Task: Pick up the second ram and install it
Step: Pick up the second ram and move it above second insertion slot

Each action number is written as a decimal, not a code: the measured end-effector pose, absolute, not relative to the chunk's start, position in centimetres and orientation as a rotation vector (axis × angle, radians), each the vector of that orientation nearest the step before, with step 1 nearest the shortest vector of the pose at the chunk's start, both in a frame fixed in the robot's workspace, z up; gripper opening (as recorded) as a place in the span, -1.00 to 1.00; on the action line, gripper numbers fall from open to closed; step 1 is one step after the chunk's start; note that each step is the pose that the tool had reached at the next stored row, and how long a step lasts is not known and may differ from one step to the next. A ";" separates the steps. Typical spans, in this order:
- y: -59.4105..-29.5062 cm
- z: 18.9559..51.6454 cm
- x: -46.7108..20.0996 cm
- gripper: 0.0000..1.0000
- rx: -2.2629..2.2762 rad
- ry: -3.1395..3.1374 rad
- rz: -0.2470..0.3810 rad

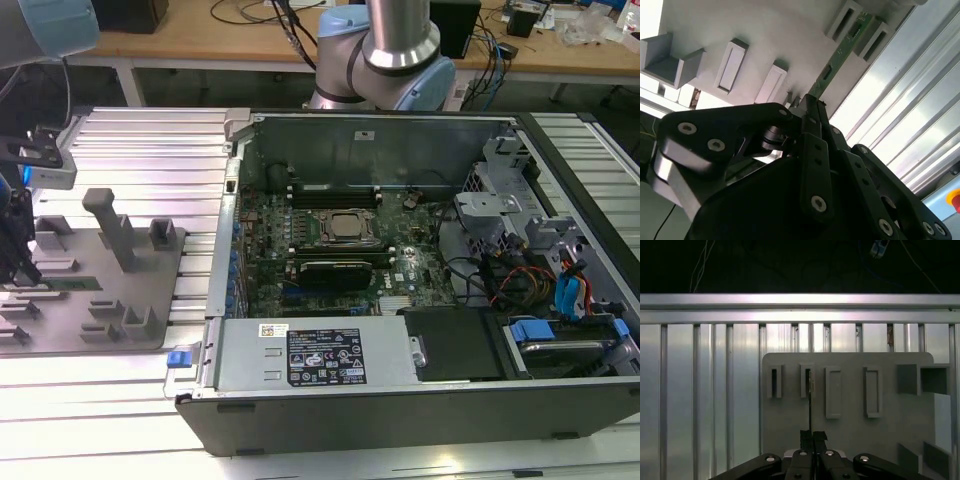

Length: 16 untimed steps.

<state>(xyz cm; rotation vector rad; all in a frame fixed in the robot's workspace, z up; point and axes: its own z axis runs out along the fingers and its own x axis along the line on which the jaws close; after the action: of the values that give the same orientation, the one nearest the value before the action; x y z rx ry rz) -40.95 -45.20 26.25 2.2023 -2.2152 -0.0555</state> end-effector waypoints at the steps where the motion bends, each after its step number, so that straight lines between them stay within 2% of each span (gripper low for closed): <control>1: -45.2 26.5 -40.9 -0.82 2.202 -2.215 -0.055; 16: -45.2 30.0 -41.0 -0.82 2.202 -2.215 -0.055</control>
<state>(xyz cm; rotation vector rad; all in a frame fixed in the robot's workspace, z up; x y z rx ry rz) -40.95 -45.20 30.00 2.2024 -2.2152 -0.0554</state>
